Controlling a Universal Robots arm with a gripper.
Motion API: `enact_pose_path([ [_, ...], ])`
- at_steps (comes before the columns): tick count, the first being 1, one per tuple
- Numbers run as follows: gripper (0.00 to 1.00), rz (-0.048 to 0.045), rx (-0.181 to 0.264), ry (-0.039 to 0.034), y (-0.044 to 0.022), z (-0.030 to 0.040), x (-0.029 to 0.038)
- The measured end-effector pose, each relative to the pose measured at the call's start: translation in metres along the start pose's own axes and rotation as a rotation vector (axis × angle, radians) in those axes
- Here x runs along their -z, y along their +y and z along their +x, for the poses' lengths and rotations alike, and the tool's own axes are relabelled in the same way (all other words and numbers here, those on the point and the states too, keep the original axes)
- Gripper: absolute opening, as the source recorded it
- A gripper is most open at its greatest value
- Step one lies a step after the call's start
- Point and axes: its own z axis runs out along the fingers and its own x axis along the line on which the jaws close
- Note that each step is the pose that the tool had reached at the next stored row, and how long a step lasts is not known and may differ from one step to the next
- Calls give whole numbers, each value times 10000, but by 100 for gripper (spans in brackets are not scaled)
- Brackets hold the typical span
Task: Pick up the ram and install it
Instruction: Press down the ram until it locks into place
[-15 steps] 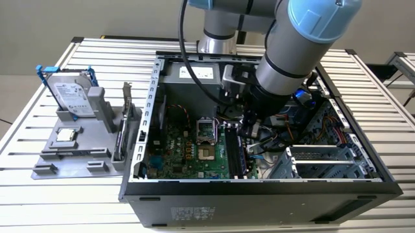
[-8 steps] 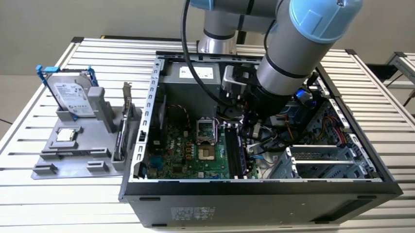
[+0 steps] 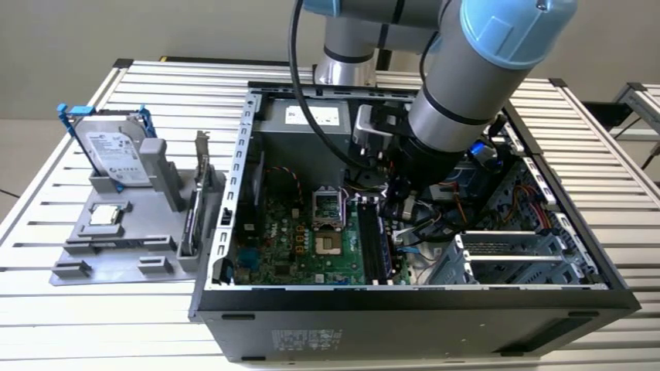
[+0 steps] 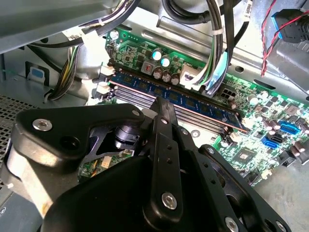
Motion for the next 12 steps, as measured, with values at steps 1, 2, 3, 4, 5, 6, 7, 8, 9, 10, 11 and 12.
enact_pose_path([
  [1, 0, 0, 0, 0, 0, 0, 0],
  [2, 0, 0, 0, 0, 0, 0, 0],
  [3, 0, 0, 1, -1, 0, 0, -3],
  [4, 0, 0, 2, -3, -1, 0, -6],
  [5, 0, 0, 4, -2, -1, 0, -9],
  [6, 0, -1, 7, -1, -2, 1, -12],
  [7, 0, -1, 10, 1, -3, 1, -16],
  [8, 0, -1, 13, 1, -3, 1, -21],
  [9, 0, -1, 15, 2, -4, 2, -25],
  [10, 0, -1, 17, 3, -5, 2, -28],
  [11, 0, -1, 19, 2, -5, 2, -33],
  [12, 0, -1, 21, 2, -6, 2, -36],
])
